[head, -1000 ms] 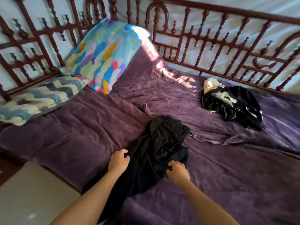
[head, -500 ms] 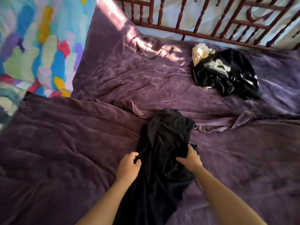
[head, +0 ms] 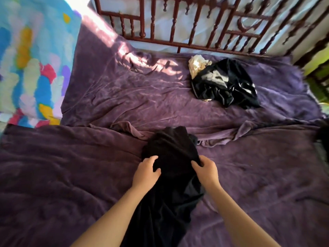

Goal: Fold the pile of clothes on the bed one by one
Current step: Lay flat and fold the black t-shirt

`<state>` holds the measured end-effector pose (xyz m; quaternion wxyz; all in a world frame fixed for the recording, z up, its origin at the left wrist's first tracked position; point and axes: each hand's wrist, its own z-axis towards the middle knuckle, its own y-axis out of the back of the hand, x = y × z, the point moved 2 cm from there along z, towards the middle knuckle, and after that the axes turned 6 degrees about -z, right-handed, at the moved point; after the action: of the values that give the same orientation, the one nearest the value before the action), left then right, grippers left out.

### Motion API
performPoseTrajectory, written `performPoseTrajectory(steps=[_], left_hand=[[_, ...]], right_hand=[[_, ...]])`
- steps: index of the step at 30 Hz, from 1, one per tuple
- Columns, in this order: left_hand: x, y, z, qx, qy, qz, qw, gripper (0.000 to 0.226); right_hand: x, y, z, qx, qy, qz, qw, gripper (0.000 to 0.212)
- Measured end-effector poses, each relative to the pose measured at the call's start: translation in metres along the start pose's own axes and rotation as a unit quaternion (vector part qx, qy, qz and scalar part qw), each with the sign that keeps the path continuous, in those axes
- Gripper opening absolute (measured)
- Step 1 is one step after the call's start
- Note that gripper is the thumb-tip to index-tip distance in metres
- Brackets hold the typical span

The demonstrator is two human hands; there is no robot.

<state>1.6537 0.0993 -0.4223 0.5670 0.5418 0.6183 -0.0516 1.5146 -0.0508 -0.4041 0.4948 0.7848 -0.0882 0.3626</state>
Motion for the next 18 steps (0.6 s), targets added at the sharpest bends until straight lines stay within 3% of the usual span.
performPoseTrajectory(steps=[4, 6, 9, 13, 18], left_hand=[[-0.079, -0.003, -0.009, 0.078, -0.183, 0.031, 0.98, 0.076], [-0.115, -0.003, -0.02, 0.087, -0.232, 0.044, 0.968, 0.083], [-0.151, 0.003, -0.04, 0.04, -0.232, -0.014, 0.972, 0.074], [-0.175, 0.014, -0.063, -0.044, -0.181, -0.073, 0.98, 0.032], [-0.223, 0.04, -0.094, -0.141, -0.196, -0.055, 0.969, 0.02]], right_hand=[[0.046, 0.087, -0.016, 0.003, 0.094, 0.057, 0.994, 0.03], [0.077, 0.129, -0.023, 0.009, 0.13, 0.089, 0.987, 0.034], [0.118, 0.184, -0.033, 0.0, 0.197, 0.106, 0.975, 0.016], [0.153, 0.256, -0.043, -0.073, 0.242, 0.158, 0.955, 0.008], [0.166, 0.32, -0.057, -0.124, 0.247, 0.225, 0.934, 0.023]])
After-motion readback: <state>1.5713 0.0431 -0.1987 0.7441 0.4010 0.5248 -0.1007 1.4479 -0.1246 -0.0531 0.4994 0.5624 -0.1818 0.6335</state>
